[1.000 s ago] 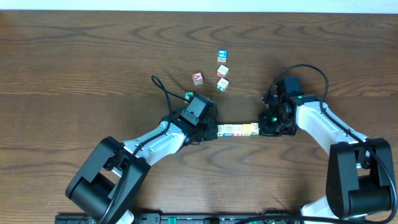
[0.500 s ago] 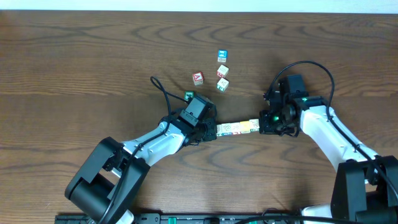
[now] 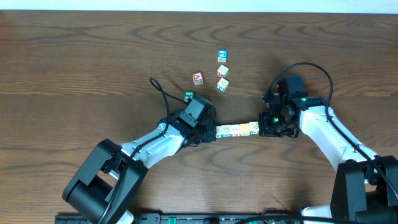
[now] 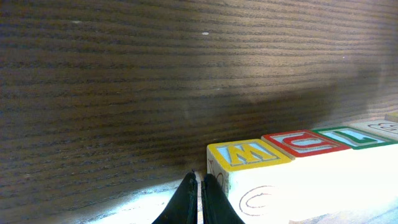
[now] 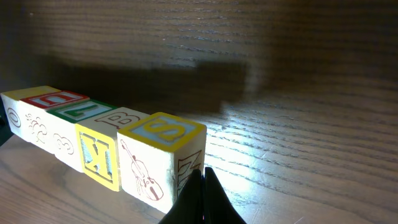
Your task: Lift 5 blocks
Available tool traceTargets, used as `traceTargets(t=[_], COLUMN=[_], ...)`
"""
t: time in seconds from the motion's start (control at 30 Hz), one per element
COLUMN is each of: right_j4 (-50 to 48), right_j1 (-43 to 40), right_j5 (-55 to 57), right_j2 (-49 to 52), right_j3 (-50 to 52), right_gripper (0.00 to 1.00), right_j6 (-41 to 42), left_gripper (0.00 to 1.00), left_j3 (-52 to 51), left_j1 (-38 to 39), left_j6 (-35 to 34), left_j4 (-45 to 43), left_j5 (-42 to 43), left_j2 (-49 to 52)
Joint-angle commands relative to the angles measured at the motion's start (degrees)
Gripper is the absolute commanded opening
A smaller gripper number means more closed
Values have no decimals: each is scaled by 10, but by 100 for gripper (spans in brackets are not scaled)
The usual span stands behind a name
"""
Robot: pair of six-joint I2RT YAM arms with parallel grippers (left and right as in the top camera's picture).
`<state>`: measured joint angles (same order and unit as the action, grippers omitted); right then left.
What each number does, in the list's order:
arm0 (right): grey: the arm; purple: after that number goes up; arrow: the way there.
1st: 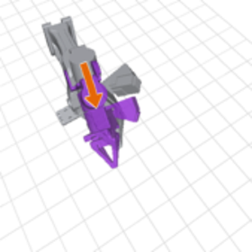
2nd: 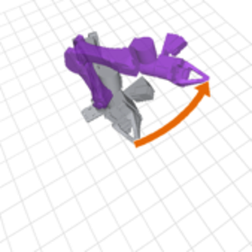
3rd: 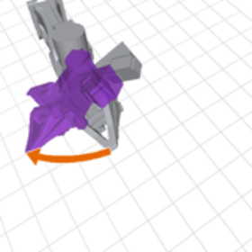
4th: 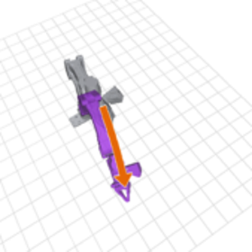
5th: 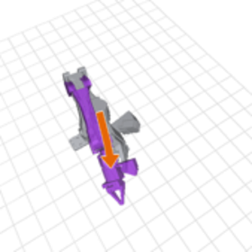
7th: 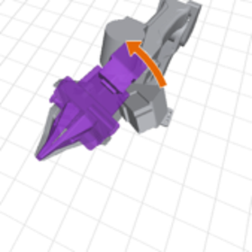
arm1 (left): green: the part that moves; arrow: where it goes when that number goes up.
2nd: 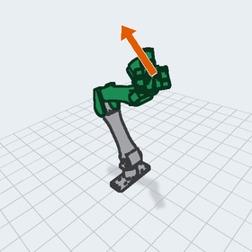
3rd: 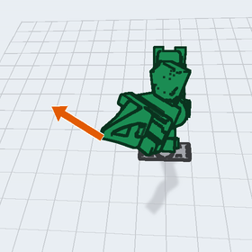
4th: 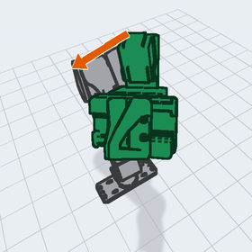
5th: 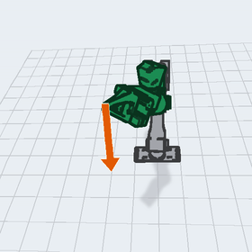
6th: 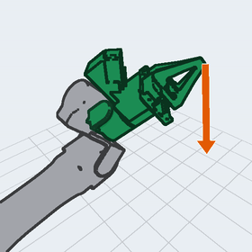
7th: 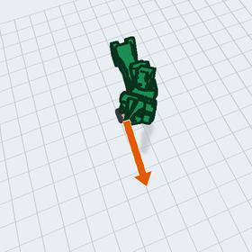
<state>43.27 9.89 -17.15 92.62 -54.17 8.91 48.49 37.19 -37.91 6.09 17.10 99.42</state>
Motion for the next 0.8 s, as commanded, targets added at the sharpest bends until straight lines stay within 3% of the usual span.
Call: traceTargets(t=[0.0,0.77], right_j4=[-2,-2], right_j1=[37,37], right_j5=[-144,-144], right_j2=[-3,-3], right_j3=[1,0], right_gripper=[1,1], right_j6=[-10,-13], left_gripper=[7,7], left_j3=[17,18], left_j1=[22,22], left_j6=[-7,-8], left_j4=[-27,-27], left_j5=[93,95], left_j2=[-33,-42])
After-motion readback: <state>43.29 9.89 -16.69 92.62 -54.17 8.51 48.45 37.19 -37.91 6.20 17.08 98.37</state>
